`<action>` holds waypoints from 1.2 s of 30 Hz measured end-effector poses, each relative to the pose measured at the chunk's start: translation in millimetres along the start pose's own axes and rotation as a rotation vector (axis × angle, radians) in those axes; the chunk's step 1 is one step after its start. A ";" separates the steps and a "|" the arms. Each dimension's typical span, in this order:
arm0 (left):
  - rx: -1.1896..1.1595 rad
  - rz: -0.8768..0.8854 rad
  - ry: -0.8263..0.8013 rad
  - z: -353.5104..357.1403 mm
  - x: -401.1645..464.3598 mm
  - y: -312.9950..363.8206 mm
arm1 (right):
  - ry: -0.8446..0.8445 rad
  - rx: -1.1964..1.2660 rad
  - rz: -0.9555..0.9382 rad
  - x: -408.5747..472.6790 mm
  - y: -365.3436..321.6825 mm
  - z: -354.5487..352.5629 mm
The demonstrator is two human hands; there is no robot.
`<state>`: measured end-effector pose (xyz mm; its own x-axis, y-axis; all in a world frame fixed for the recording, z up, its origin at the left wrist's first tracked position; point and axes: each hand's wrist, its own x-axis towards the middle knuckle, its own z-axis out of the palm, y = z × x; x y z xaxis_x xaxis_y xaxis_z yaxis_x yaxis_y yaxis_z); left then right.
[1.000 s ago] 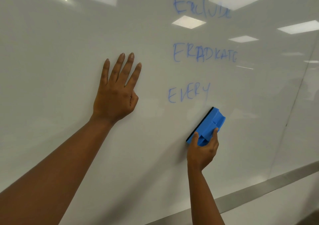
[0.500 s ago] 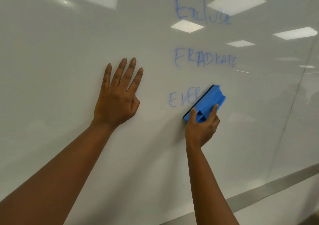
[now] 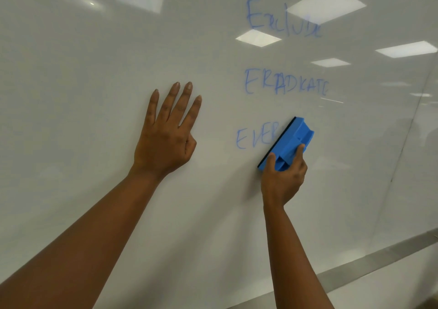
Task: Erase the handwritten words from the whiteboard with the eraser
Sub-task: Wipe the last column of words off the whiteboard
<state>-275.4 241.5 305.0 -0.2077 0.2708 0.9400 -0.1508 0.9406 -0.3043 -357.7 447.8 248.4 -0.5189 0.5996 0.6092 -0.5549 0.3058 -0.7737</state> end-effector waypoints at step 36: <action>0.011 -0.002 -0.011 0.3 -2.8 1.0 | -0.084 -0.063 -0.289 -26.4 -18.1 8.0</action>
<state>-275.2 241.6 302.0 -0.2183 0.2662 0.9389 -0.1616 0.9389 -0.3038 -339.2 420.5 247.7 -0.3986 0.4186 0.8160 -0.6472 0.5020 -0.5737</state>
